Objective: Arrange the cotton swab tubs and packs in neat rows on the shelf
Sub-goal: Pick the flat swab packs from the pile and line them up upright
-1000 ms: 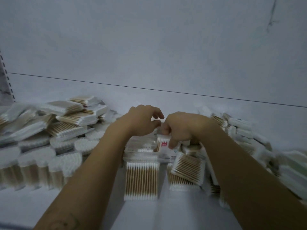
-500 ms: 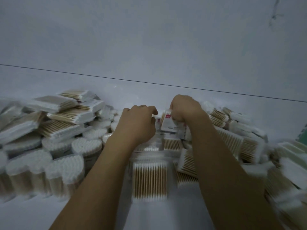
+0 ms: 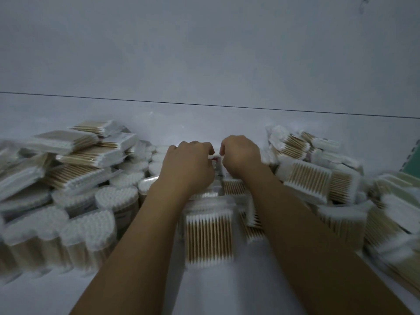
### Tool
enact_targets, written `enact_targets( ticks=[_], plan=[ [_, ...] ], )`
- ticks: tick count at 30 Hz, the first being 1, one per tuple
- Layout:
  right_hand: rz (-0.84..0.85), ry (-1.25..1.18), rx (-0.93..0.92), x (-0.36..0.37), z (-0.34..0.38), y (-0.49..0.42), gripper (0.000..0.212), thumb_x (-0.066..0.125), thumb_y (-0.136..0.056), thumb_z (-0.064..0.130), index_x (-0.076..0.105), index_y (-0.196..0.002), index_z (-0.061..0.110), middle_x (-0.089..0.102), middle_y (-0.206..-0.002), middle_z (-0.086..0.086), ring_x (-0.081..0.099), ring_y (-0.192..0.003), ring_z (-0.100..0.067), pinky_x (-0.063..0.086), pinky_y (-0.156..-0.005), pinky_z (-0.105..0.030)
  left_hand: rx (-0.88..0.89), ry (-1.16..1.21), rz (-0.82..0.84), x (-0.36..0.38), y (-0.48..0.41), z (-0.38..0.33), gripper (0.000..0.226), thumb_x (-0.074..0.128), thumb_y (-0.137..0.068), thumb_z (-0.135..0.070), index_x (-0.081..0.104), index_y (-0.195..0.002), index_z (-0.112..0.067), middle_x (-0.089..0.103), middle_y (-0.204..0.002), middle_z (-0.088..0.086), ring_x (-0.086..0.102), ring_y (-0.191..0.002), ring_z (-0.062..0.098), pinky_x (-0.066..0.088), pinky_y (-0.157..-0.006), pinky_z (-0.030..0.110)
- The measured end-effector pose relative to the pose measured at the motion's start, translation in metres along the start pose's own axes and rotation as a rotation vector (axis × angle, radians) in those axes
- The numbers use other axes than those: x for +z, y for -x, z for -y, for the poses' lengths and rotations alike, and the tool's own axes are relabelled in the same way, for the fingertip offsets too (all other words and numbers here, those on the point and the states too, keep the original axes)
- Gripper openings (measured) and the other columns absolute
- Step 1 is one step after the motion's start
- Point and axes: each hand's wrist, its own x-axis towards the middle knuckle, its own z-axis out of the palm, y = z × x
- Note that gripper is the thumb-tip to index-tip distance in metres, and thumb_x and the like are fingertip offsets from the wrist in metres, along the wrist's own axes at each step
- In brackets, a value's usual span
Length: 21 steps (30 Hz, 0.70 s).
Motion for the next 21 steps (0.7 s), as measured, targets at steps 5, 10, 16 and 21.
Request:
enact_targets(
  ticks=[5, 10, 16, 21],
  plan=[
    [-0.046, -0.085, 0.0, -0.024, -0.005, 0.003, 0.032, 0.064, -0.084, 0.006, 0.069, -0.113, 0.021, 0.066, -0.114, -0.001, 0.063, -0.1, -0.021, 0.049, -0.083, -0.03, 0.039, 0.018, 0.005, 0.001, 0.002, -0.003, 0.035, 0.045, -0.098, -0.03, 0.054, -0.131, -0.029, 0.058, -0.132, 0.0, 0.051, -0.121, 0.024, 0.032, -0.101, 0.037],
    [0.059, -0.094, -0.039, -0.071, -0.004, 0.02, 0.022, 0.077, -0.082, 0.016, 0.074, -0.104, 0.015, 0.071, -0.103, -0.003, 0.066, -0.091, -0.02, 0.053, -0.079, -0.03, 0.055, 0.037, -0.017, -0.001, -0.001, 0.0, 0.033, 0.045, -0.098, -0.034, 0.055, -0.13, -0.031, 0.058, -0.133, -0.002, 0.049, -0.123, 0.022, 0.031, -0.102, 0.038],
    [0.347, 0.102, -0.089, -0.053, -0.016, 0.057, 0.057, 0.084, -0.07, 0.043, 0.067, -0.119, 0.018, 0.065, -0.116, -0.004, 0.062, -0.104, -0.022, 0.052, -0.093, -0.038, 0.141, 0.04, 0.044, -0.002, -0.001, -0.005, 0.03, 0.046, -0.098, -0.036, 0.056, -0.126, -0.033, 0.059, -0.129, -0.007, 0.047, -0.122, 0.019, 0.028, -0.101, 0.036],
    [0.401, 0.178, -0.138, -0.025, -0.017, 0.061, 0.071, 0.079, -0.071, 0.051, 0.056, -0.133, 0.023, 0.056, -0.129, -0.008, 0.056, -0.116, -0.027, 0.047, -0.097, -0.038, 0.148, 0.083, 0.039, 0.001, 0.001, -0.008, 0.029, 0.047, -0.098, -0.035, 0.058, -0.125, -0.033, 0.061, -0.126, -0.009, 0.05, -0.12, 0.017, 0.027, -0.1, 0.035]
  ],
)
